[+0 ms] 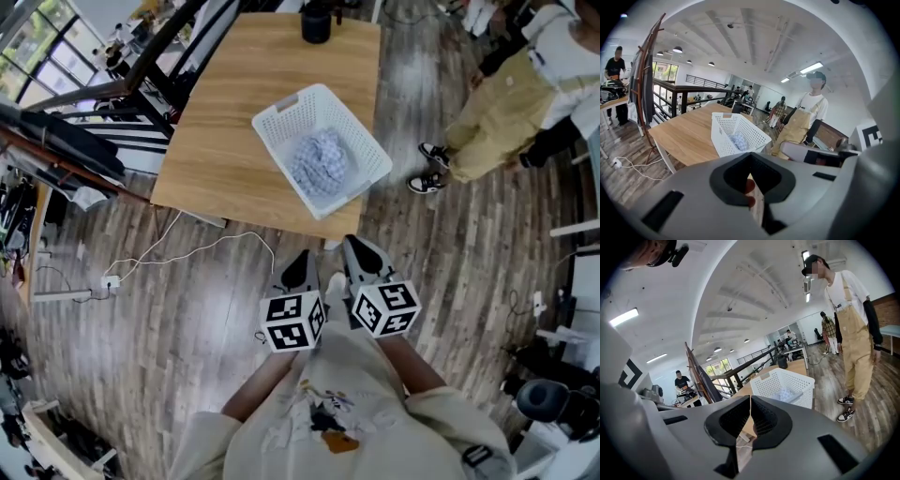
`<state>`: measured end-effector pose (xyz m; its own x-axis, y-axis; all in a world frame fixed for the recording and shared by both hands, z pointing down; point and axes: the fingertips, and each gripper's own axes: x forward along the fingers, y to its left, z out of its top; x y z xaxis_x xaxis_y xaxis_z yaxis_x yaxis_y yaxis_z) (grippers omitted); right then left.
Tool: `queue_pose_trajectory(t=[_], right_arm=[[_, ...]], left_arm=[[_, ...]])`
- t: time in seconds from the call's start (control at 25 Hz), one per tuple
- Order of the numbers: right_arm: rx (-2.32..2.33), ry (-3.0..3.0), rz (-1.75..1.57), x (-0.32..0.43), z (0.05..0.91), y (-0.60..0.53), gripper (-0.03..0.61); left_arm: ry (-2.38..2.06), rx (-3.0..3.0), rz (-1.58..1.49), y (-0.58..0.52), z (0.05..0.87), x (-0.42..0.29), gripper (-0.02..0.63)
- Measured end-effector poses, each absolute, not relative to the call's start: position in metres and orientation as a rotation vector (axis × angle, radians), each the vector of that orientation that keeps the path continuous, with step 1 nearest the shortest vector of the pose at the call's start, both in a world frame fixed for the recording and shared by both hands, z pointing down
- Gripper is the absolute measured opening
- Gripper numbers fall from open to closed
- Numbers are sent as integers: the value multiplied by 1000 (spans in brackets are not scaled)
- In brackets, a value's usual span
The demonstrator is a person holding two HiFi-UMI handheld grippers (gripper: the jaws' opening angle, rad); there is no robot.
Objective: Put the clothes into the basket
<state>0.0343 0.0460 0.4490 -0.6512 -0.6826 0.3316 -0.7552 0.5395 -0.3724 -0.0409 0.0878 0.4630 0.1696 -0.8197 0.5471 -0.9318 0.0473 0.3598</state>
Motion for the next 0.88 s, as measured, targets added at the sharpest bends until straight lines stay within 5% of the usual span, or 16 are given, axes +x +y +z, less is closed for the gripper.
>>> queue_pose_trajectory(t=[0.88], right_arm=[[1360, -2575, 646, 22, 447, 168, 25]], left_arm=[[-1567, 1905, 214, 195, 462, -51, 2]])
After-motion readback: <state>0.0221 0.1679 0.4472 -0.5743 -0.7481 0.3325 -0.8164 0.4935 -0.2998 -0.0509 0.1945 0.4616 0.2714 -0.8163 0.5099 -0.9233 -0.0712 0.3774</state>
